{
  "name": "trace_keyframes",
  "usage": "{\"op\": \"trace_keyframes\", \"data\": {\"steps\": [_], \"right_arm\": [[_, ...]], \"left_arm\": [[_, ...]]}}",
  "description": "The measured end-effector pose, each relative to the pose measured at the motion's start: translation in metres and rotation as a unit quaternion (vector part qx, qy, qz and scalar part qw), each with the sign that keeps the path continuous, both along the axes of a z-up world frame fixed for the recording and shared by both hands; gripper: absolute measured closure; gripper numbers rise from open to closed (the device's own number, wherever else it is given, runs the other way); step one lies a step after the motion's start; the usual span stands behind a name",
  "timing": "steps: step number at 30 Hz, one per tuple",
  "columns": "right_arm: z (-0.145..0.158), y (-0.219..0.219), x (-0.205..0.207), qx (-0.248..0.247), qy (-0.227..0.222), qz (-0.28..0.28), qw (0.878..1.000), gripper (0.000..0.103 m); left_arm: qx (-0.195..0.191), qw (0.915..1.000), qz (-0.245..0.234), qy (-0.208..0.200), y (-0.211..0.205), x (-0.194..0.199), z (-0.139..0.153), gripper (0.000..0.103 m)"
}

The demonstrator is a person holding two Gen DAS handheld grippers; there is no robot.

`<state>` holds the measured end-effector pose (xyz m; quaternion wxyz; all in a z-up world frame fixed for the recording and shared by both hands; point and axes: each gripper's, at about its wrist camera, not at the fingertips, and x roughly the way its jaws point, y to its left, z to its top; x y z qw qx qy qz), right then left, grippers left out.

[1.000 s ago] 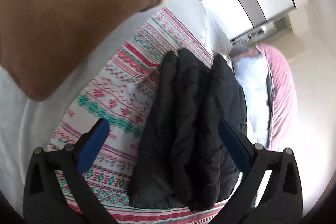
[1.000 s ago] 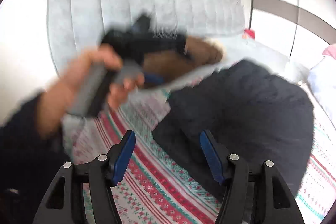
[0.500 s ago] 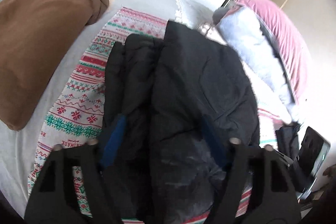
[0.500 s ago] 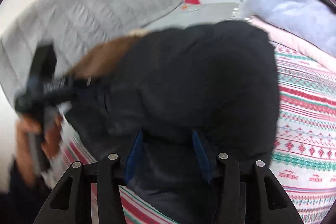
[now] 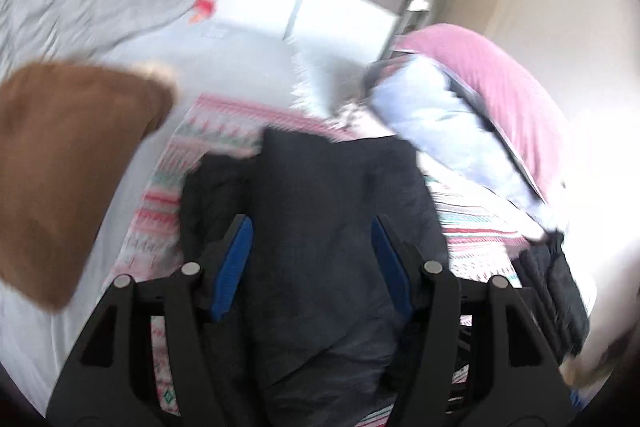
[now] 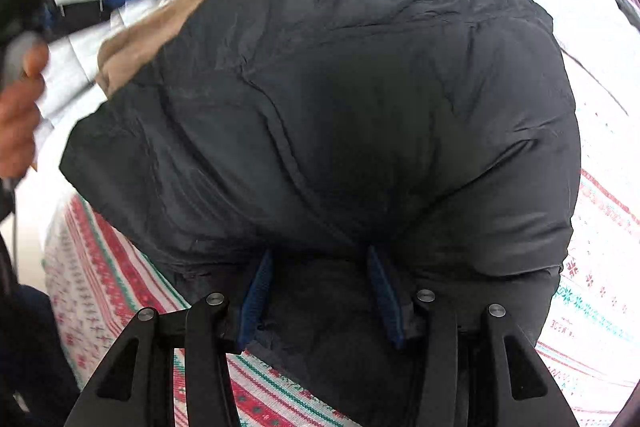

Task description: Fold large clothes

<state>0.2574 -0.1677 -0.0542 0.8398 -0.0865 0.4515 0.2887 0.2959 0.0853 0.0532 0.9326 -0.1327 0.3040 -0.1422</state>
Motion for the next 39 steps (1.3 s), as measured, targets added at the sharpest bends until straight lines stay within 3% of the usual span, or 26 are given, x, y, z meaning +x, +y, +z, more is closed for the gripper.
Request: {"op": "trace_keyframes", "data": {"steps": [3, 5, 8, 9, 14, 19, 24, 27, 29, 33, 39], "right_arm": [[-0.003, 0.003, -0.001, -0.004, -0.003, 0.000, 1.000, 0.053], [-0.004, 0.003, -0.001, -0.004, -0.002, 0.001, 1.000, 0.053], [-0.009, 0.008, -0.002, -0.004, -0.004, 0.000, 1.000, 0.053], [-0.010, 0.009, -0.003, -0.003, -0.004, 0.001, 1.000, 0.053], [-0.008, 0.002, -0.006, 0.005, 0.009, 0.001, 1.000, 0.053], [0.018, -0.020, 0.008, 0.057, 0.052, 0.008, 0.997, 0.053], [0.075, -0.068, 0.050, 0.140, 0.004, -0.065, 0.988, 0.053], [0.090, -0.075, 0.097, 0.142, 0.009, -0.100, 0.985, 0.053], [0.089, -0.069, 0.139, 0.157, 0.041, -0.112, 0.980, 0.053], [0.084, -0.047, 0.205, 0.111, 0.068, -0.135, 0.982, 0.053], [0.017, -0.006, 0.263, 0.034, 0.136, -0.139, 0.980, 0.053]], "left_arm": [[0.038, 0.9992, -0.013, 0.004, -0.021, 0.005, -0.001, 0.037], [0.081, 0.9961, -0.004, 0.037, -0.032, 0.017, -0.014, 0.036], [0.147, 0.9834, 0.035, 0.100, -0.039, 0.040, -0.045, 0.035], [0.150, 0.9809, 0.041, 0.117, -0.036, 0.045, -0.054, 0.033], [0.075, 0.9835, 0.055, 0.156, -0.006, 0.053, -0.082, 0.023], [0.058, 0.9799, 0.075, 0.176, 0.008, 0.055, -0.099, 0.011], [0.005, 0.9749, 0.085, 0.206, 0.024, 0.062, -0.111, 0.009], [0.016, 0.9749, 0.090, 0.203, 0.023, 0.059, -0.112, 0.009], [0.034, 0.9753, 0.092, 0.198, 0.020, 0.057, -0.110, 0.009], [0.060, 0.9747, 0.096, 0.193, 0.014, 0.051, -0.104, 0.009], [0.079, 0.9738, 0.097, 0.190, 0.008, 0.050, -0.101, 0.009]]}}
